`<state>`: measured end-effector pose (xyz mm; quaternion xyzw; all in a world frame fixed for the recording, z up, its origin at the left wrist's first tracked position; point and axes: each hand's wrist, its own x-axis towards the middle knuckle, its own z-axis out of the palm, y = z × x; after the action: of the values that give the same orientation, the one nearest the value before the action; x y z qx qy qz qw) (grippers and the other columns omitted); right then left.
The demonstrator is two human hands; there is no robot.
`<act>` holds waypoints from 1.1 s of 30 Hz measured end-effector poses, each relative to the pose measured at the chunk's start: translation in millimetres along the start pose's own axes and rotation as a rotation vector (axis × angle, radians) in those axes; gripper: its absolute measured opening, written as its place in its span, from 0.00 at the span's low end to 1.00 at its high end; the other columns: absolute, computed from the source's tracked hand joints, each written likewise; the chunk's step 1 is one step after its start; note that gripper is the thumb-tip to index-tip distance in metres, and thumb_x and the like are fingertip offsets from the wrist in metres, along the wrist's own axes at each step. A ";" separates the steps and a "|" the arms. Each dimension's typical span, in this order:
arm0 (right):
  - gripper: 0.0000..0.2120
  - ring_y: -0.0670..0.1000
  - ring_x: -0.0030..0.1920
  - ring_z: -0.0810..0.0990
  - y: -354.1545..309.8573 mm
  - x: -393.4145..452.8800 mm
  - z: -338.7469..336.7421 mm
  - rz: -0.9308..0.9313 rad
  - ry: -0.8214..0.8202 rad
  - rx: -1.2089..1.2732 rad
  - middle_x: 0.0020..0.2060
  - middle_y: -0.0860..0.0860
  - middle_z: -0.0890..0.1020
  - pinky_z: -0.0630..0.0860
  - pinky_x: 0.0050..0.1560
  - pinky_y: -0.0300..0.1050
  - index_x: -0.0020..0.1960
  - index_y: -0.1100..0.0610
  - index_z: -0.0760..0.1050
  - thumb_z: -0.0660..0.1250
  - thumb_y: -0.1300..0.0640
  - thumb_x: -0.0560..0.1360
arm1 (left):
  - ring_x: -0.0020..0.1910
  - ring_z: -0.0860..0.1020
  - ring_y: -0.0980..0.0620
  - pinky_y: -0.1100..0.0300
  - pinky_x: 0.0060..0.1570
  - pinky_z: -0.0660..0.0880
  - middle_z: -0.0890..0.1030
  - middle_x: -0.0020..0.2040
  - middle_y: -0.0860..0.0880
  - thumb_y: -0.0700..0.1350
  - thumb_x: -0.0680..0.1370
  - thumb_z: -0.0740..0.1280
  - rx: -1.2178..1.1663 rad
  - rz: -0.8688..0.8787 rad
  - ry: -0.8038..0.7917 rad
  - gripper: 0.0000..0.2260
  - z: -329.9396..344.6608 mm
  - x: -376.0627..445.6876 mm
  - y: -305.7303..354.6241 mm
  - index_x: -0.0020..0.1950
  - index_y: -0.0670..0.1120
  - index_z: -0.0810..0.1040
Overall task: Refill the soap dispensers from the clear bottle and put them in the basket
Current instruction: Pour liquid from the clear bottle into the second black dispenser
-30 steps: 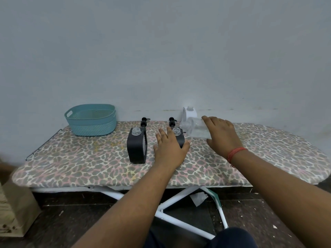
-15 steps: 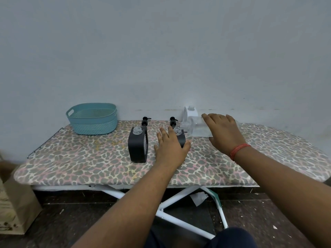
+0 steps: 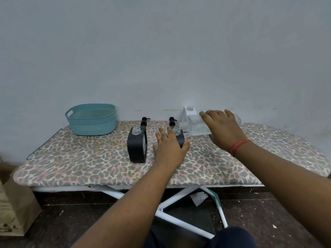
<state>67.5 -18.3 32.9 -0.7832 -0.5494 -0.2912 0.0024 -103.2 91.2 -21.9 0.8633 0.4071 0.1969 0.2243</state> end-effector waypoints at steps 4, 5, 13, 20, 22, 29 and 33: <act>0.39 0.59 0.64 0.74 0.8 1.7 -2.0 -0.007 -0.009 -0.015 0.65 0.54 0.75 0.66 0.69 0.65 0.74 0.53 0.62 0.75 0.60 0.67 | 0.82 0.40 0.41 0.34 0.76 0.54 0.40 0.83 0.42 0.66 0.80 0.60 0.004 -0.005 -0.001 0.42 -1.3 -0.8 0.9 0.83 0.47 0.41; 0.39 0.59 0.64 0.74 0.9 2.1 -2.6 -0.009 -0.013 -0.019 0.66 0.54 0.75 0.66 0.69 0.66 0.74 0.53 0.62 0.75 0.60 0.68 | 0.82 0.40 0.41 0.34 0.76 0.53 0.40 0.83 0.42 0.66 0.80 0.60 0.001 -0.005 -0.002 0.42 -1.3 -0.9 1.1 0.83 0.47 0.41; 0.36 0.57 0.67 0.72 2.6 3.6 -9.1 -0.025 -0.028 -0.052 0.68 0.54 0.73 0.63 0.71 0.64 0.75 0.52 0.60 0.71 0.61 0.71 | 0.82 0.39 0.41 0.33 0.76 0.51 0.39 0.83 0.43 0.67 0.79 0.59 0.009 -0.009 -0.007 0.43 -1.0 0.8 1.0 0.83 0.47 0.41; 0.37 0.58 0.67 0.72 4.5 5.8 -12.1 -0.047 -0.040 -0.078 0.68 0.54 0.73 0.63 0.71 0.65 0.75 0.53 0.59 0.72 0.59 0.71 | 0.82 0.39 0.41 0.33 0.76 0.50 0.39 0.83 0.43 0.67 0.79 0.60 -0.002 -0.005 -0.007 0.43 -1.0 0.7 0.8 0.83 0.47 0.41; 0.37 0.58 0.67 0.72 4.6 6.5 -12.6 -0.051 -0.043 -0.086 0.68 0.54 0.73 0.63 0.71 0.65 0.75 0.52 0.59 0.72 0.59 0.71 | 0.82 0.39 0.42 0.33 0.76 0.50 0.39 0.83 0.43 0.66 0.80 0.60 -0.002 -0.003 -0.007 0.43 -1.1 0.5 0.8 0.83 0.47 0.41; 0.36 0.58 0.67 0.72 5.8 7.0 -14.8 -0.061 -0.044 -0.096 0.68 0.54 0.73 0.62 0.71 0.65 0.75 0.53 0.60 0.72 0.60 0.71 | 0.82 0.38 0.41 0.33 0.77 0.49 0.38 0.83 0.43 0.66 0.80 0.60 0.004 -0.004 -0.013 0.43 -0.9 0.1 0.6 0.83 0.47 0.41; 0.36 0.58 0.67 0.71 6.1 7.3 -16.3 -0.066 -0.051 -0.105 0.69 0.53 0.72 0.61 0.72 0.64 0.75 0.52 0.58 0.71 0.60 0.72 | 0.82 0.38 0.41 0.33 0.76 0.49 0.38 0.83 0.43 0.66 0.80 0.60 0.008 -0.001 -0.008 0.43 -0.5 0.4 0.7 0.83 0.47 0.41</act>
<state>66.9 -19.8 51.7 -0.7708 -0.5587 -0.2997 -0.0623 -102.8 91.2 -21.1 0.8647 0.4074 0.1916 0.2227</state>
